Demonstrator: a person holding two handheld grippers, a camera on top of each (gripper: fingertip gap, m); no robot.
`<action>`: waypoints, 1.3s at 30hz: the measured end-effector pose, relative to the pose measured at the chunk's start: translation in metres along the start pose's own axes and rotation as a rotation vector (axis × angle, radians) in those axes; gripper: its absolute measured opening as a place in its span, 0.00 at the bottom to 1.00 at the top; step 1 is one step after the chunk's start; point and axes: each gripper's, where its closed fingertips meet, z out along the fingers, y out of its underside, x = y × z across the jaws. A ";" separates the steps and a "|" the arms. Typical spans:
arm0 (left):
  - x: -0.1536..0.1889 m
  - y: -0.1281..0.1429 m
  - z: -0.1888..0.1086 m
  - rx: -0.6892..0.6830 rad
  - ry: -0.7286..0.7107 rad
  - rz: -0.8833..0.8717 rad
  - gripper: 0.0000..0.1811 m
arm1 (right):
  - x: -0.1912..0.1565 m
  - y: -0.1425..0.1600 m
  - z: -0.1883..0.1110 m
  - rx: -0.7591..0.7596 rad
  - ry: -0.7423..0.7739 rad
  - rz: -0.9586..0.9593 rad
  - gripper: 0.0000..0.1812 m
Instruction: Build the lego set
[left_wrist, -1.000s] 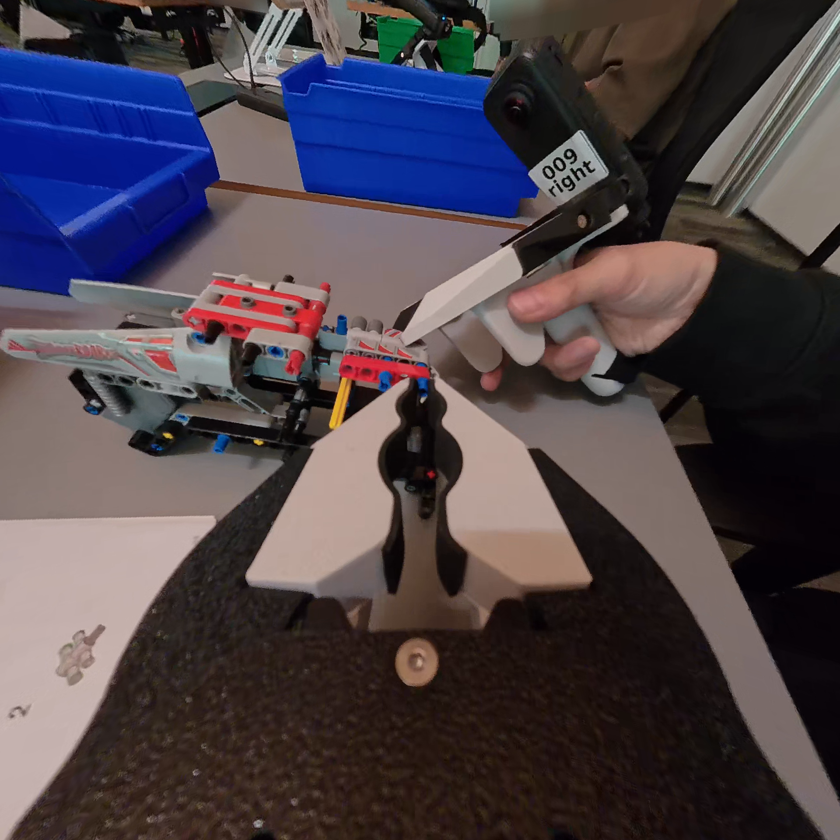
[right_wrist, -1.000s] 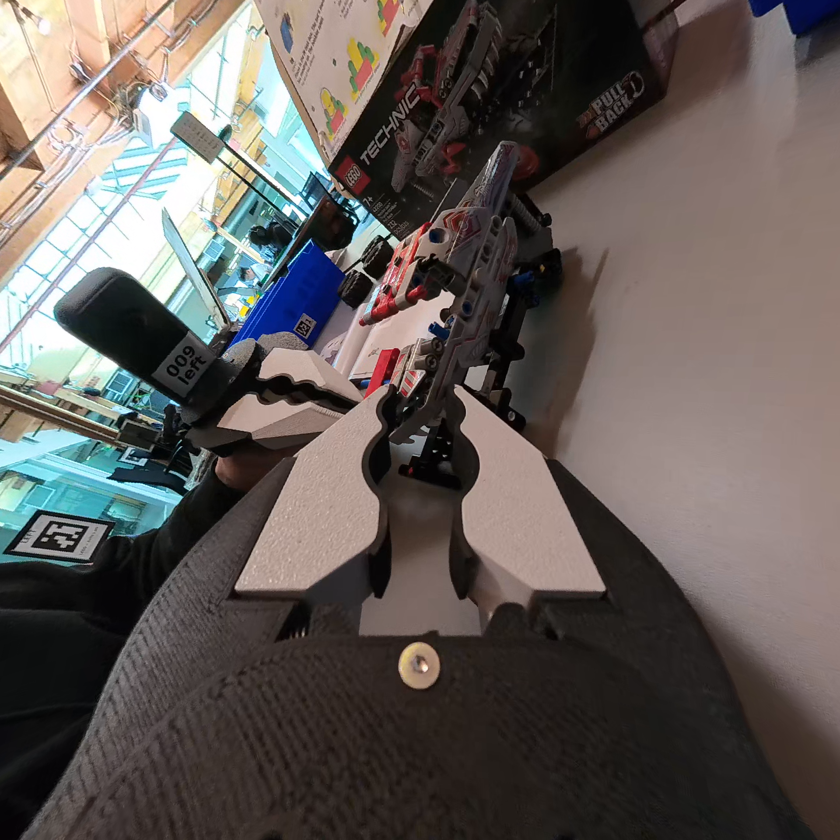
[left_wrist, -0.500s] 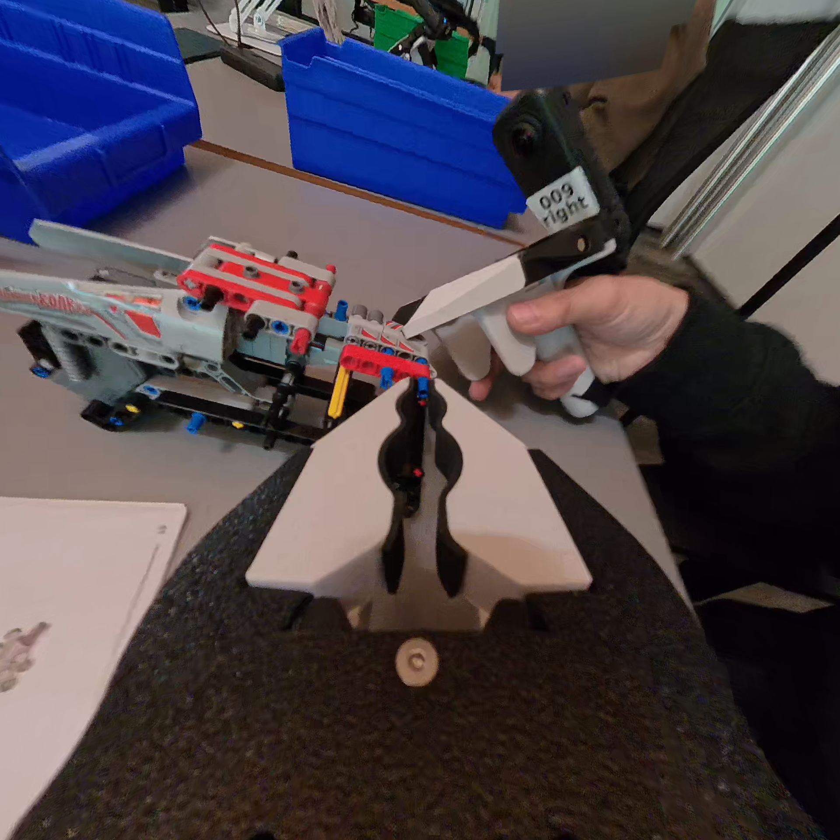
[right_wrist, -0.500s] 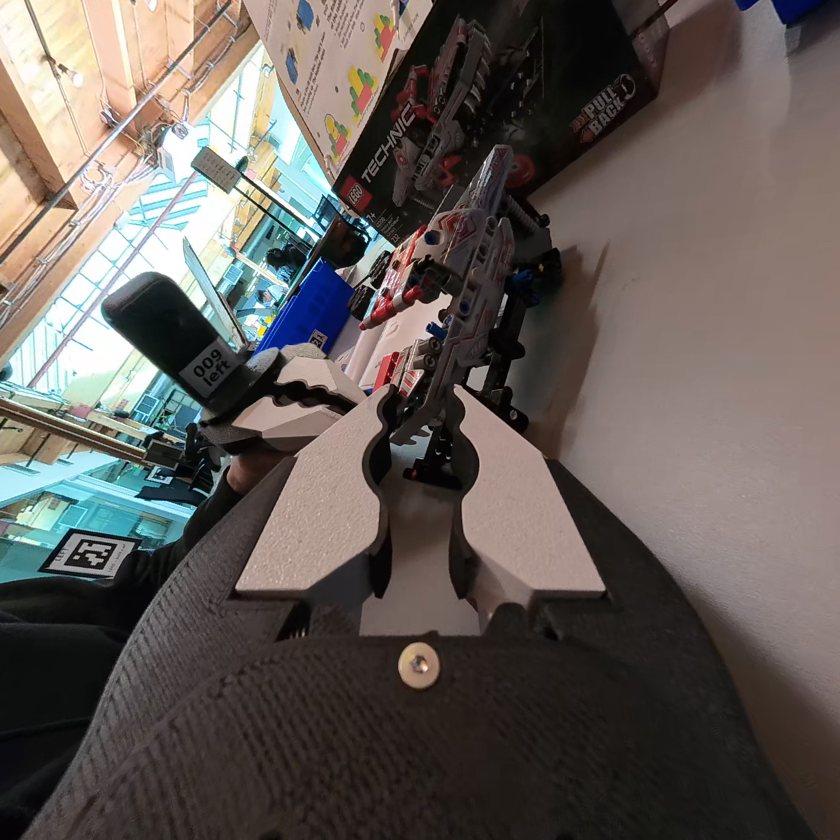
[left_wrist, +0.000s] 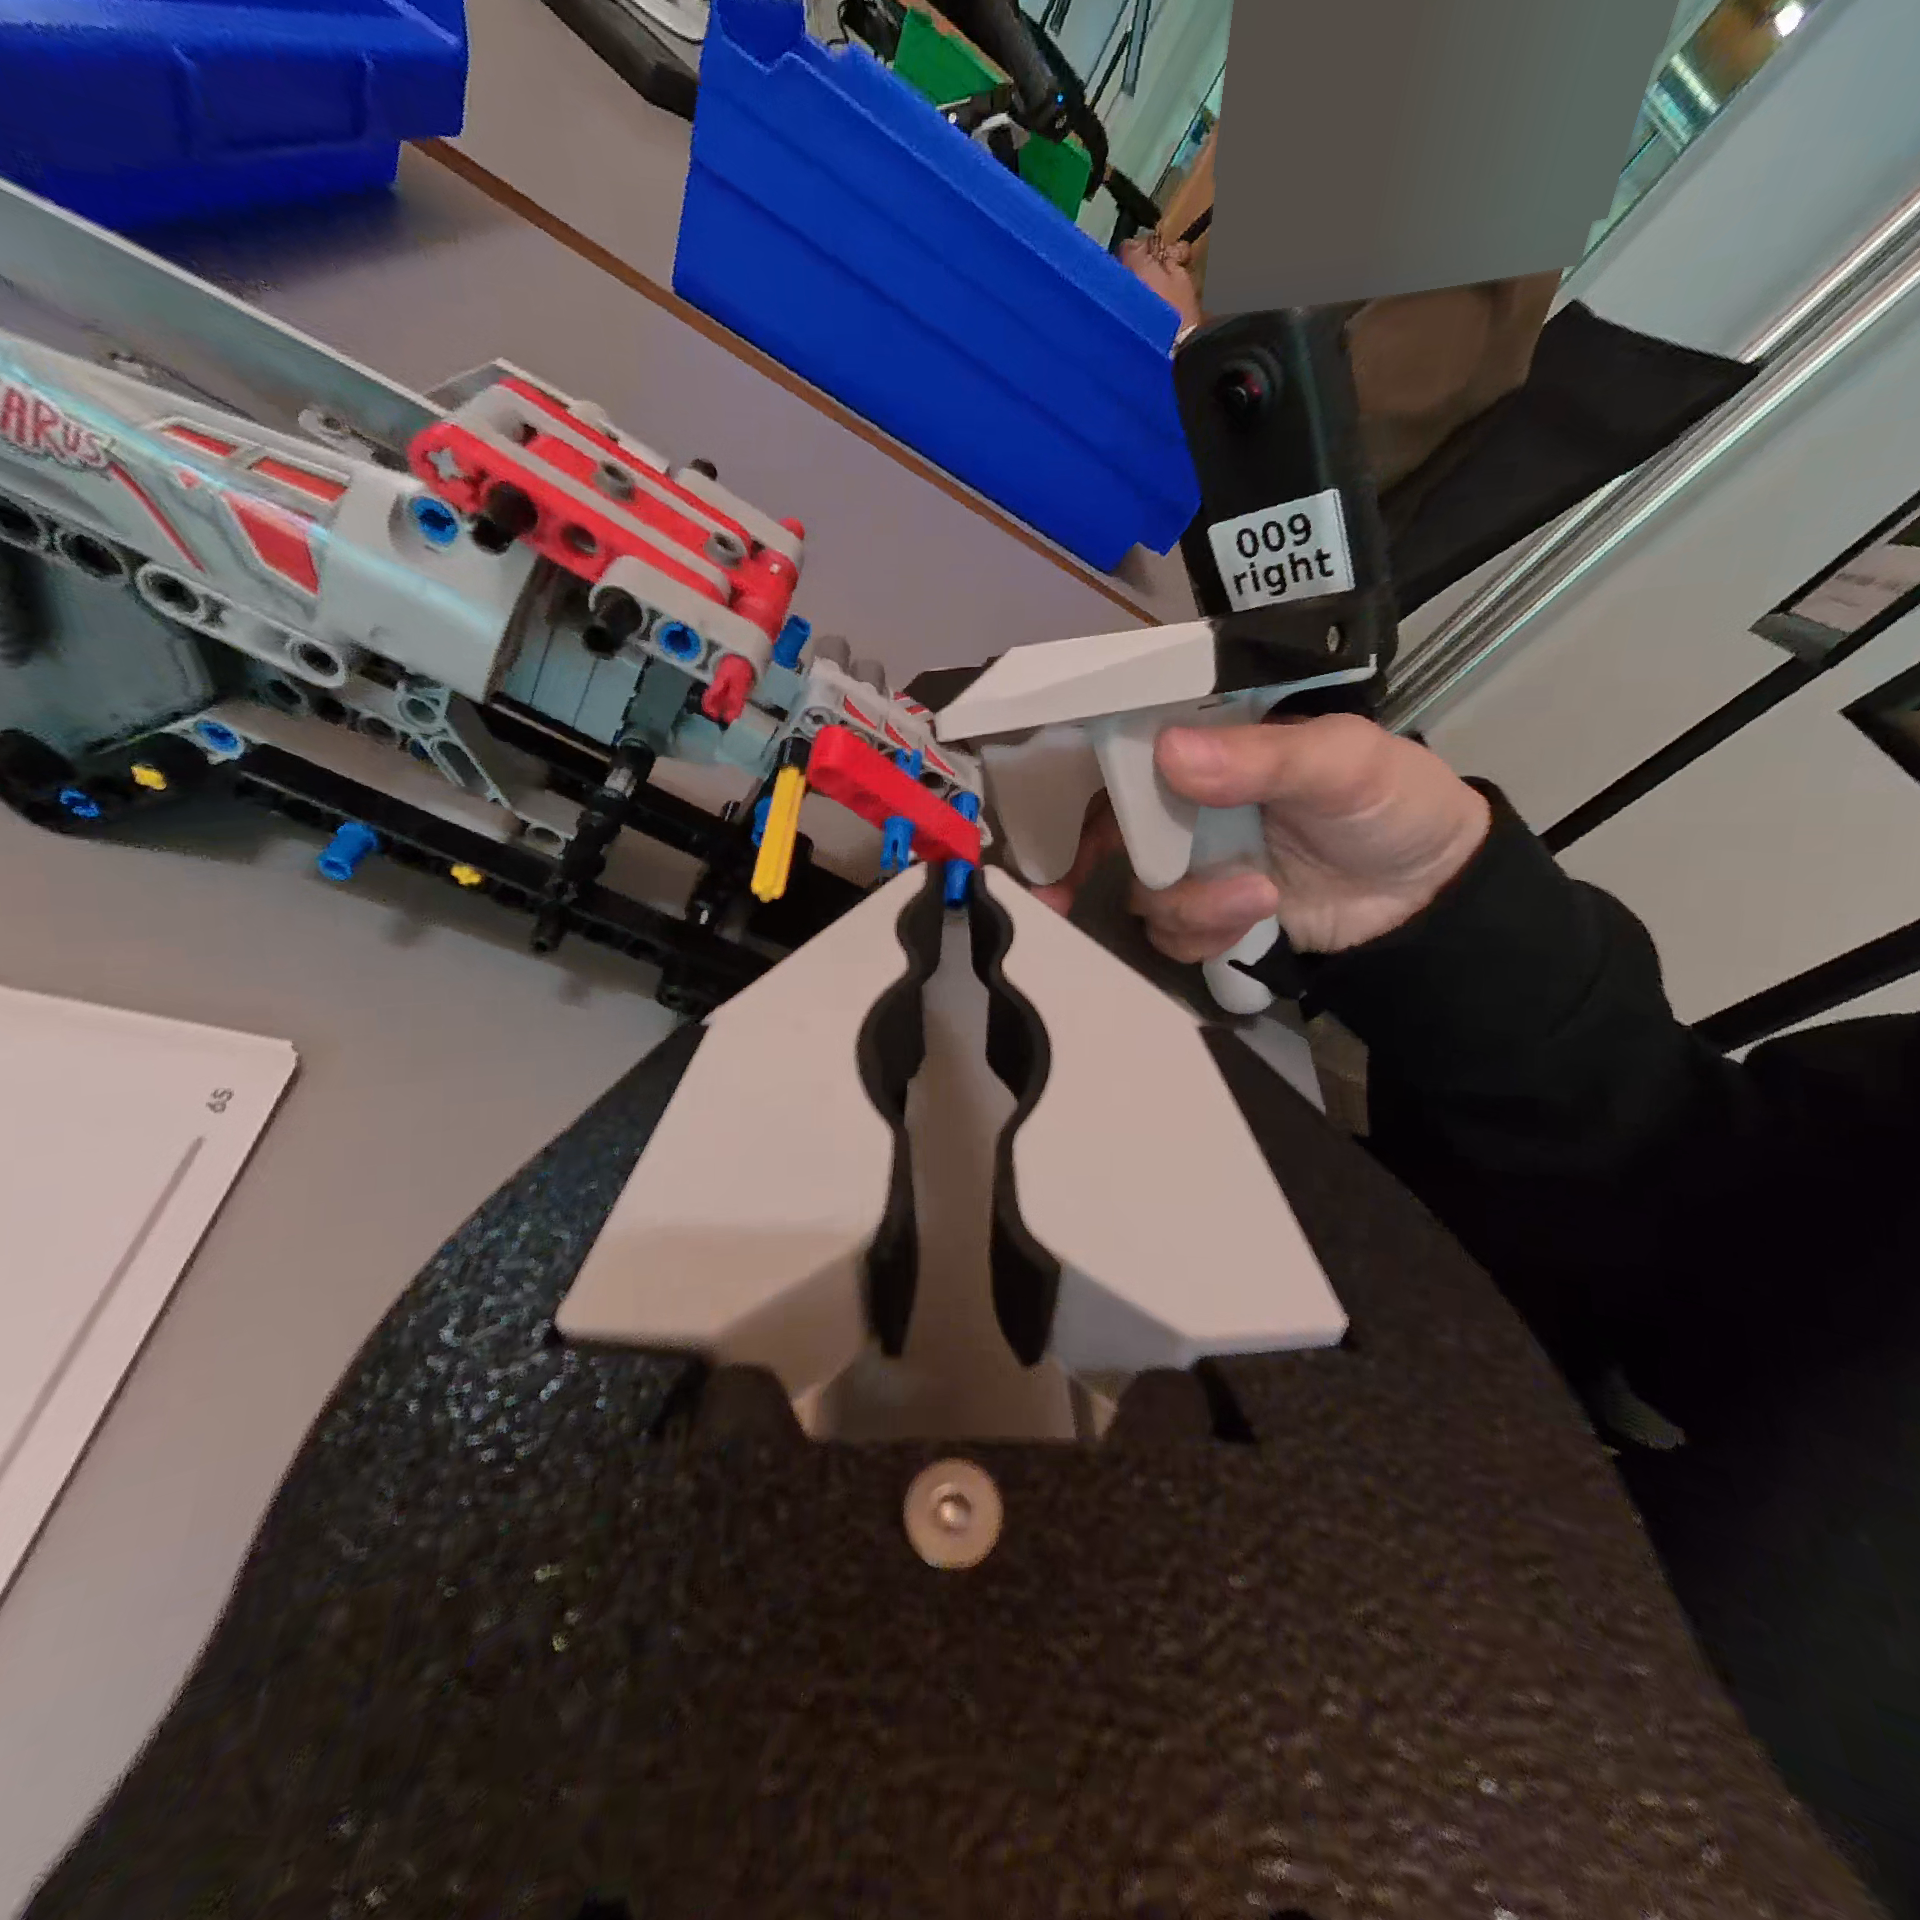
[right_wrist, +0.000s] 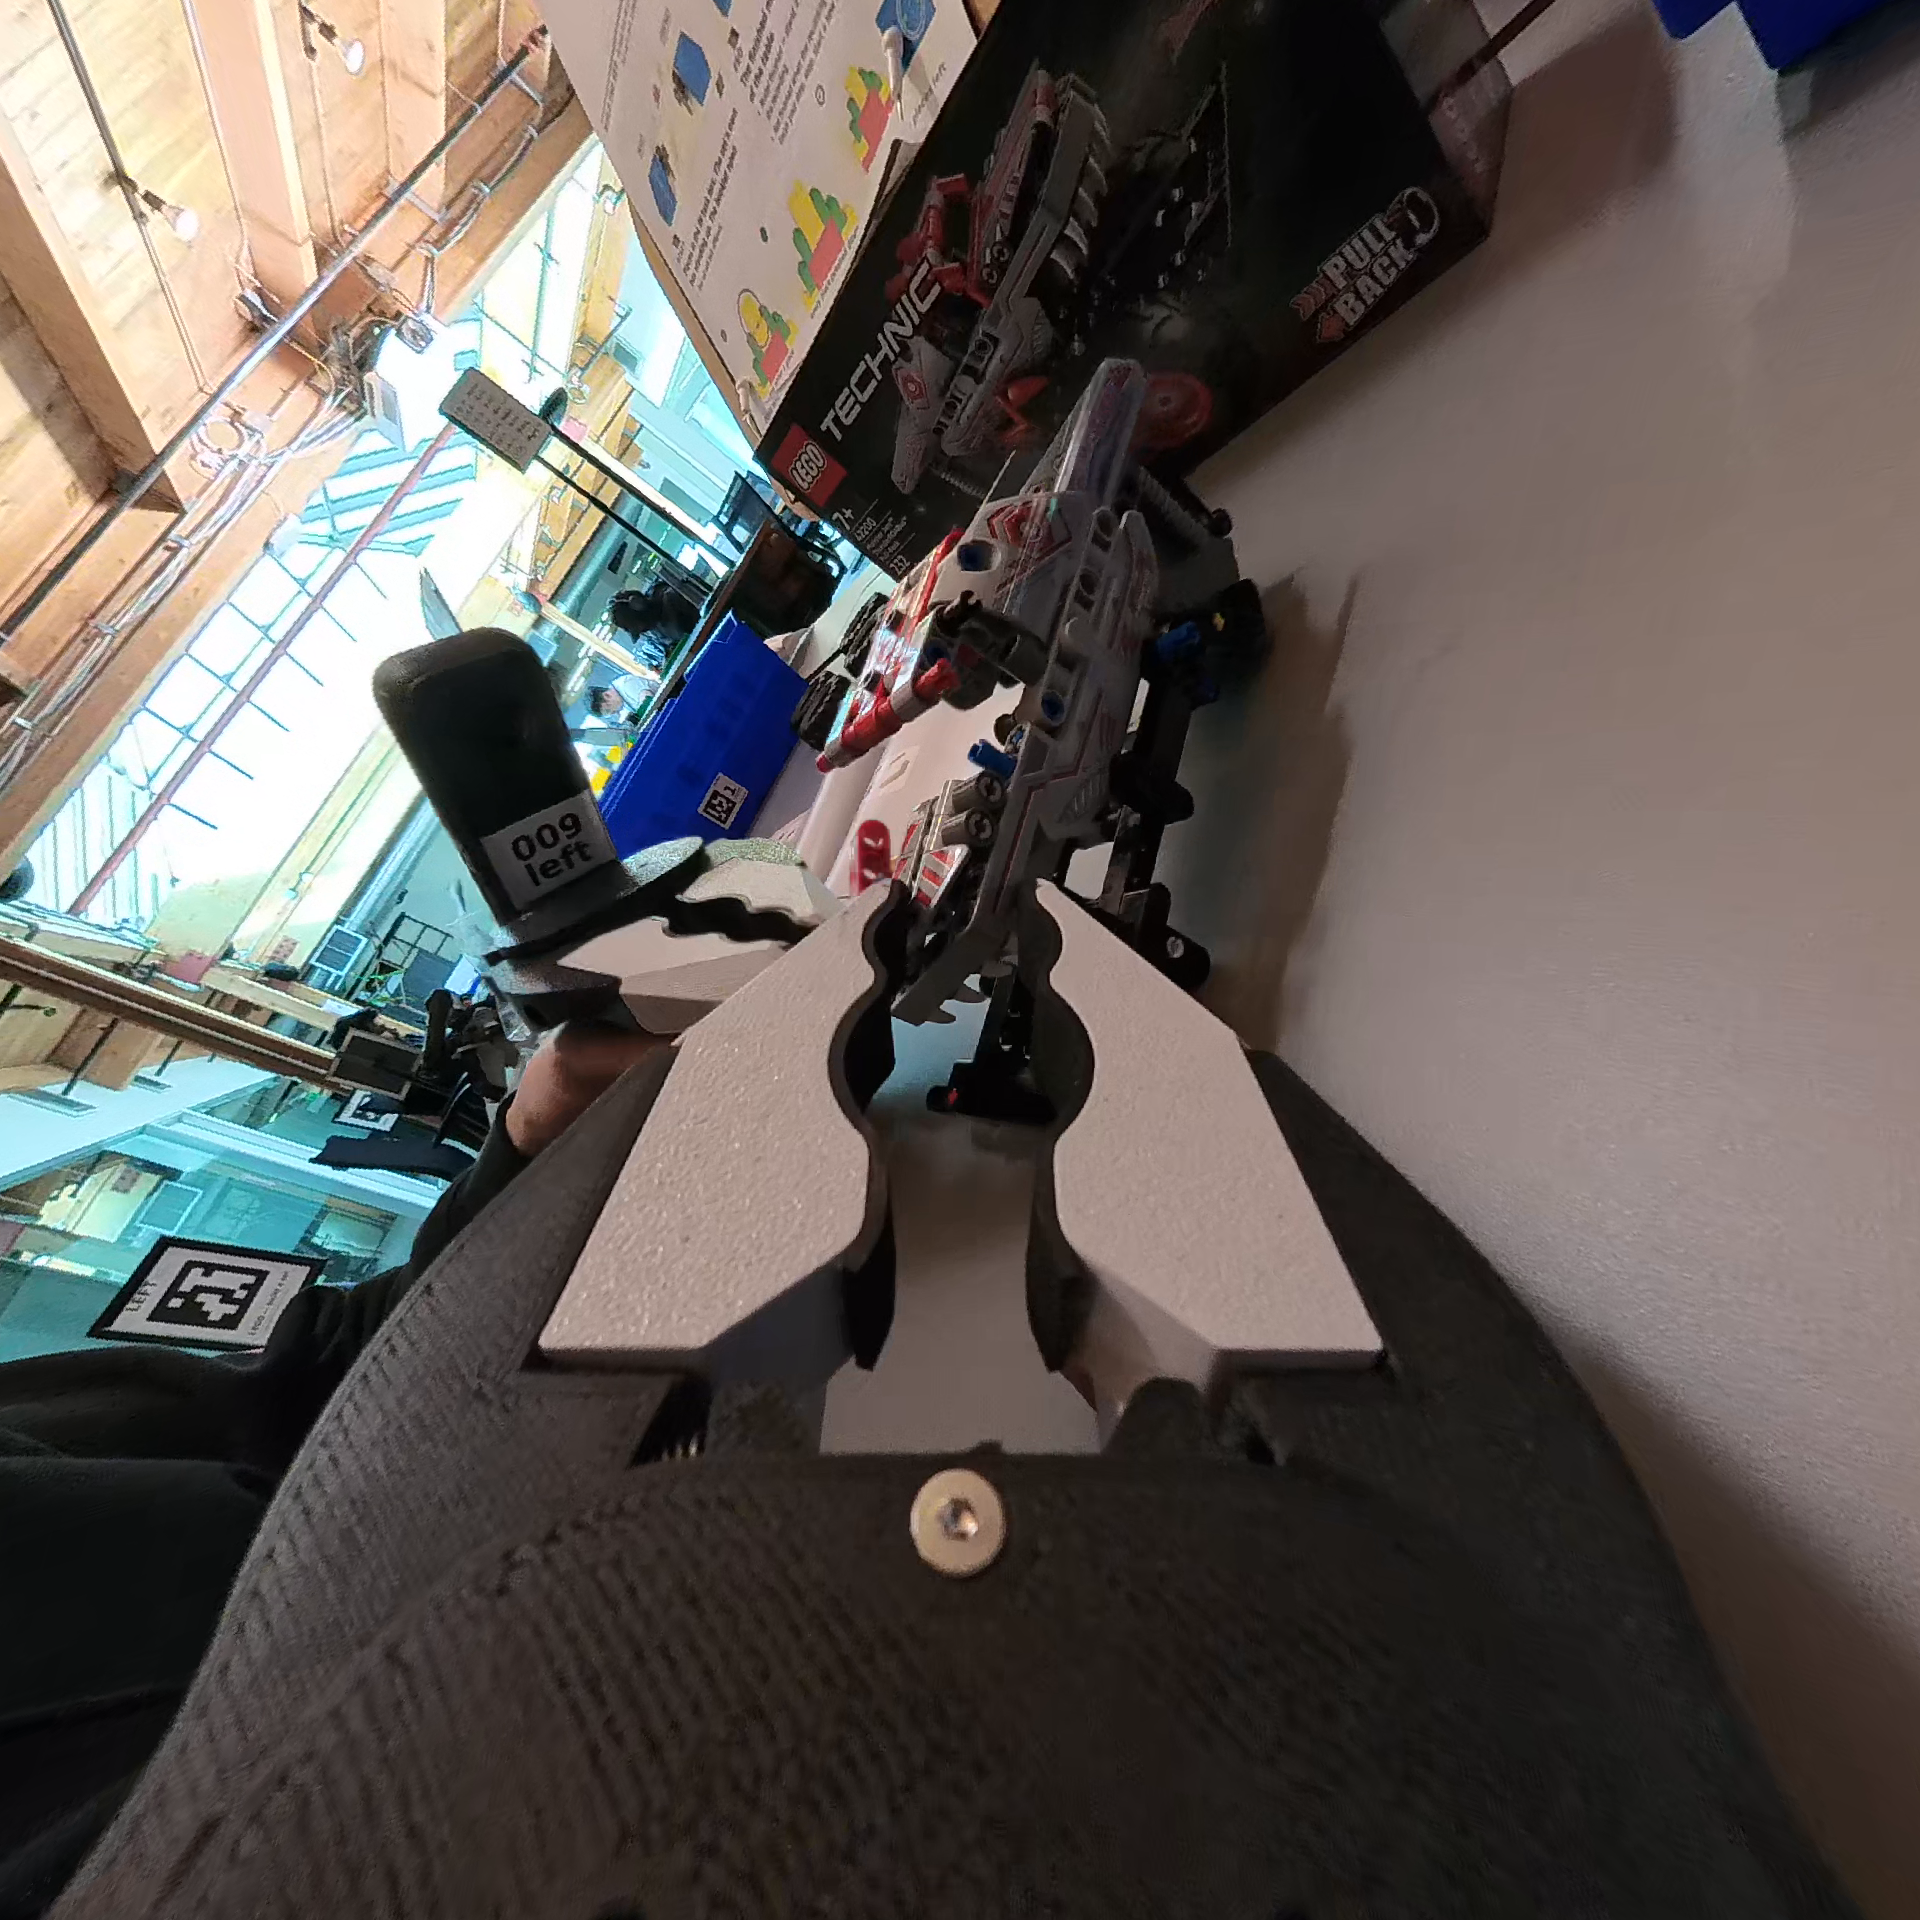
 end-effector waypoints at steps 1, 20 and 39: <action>0.000 0.000 0.000 0.004 0.010 -0.006 0.01 | -0.001 0.000 0.000 -0.003 -0.007 0.002 0.11; 0.000 -0.004 0.005 -0.042 -0.034 0.157 0.01 | -0.006 0.003 -0.002 -0.064 0.035 -0.172 0.22; 0.004 -0.003 0.007 -0.061 0.020 0.092 0.01 | -0.003 0.005 0.002 -0.135 0.264 -0.461 0.23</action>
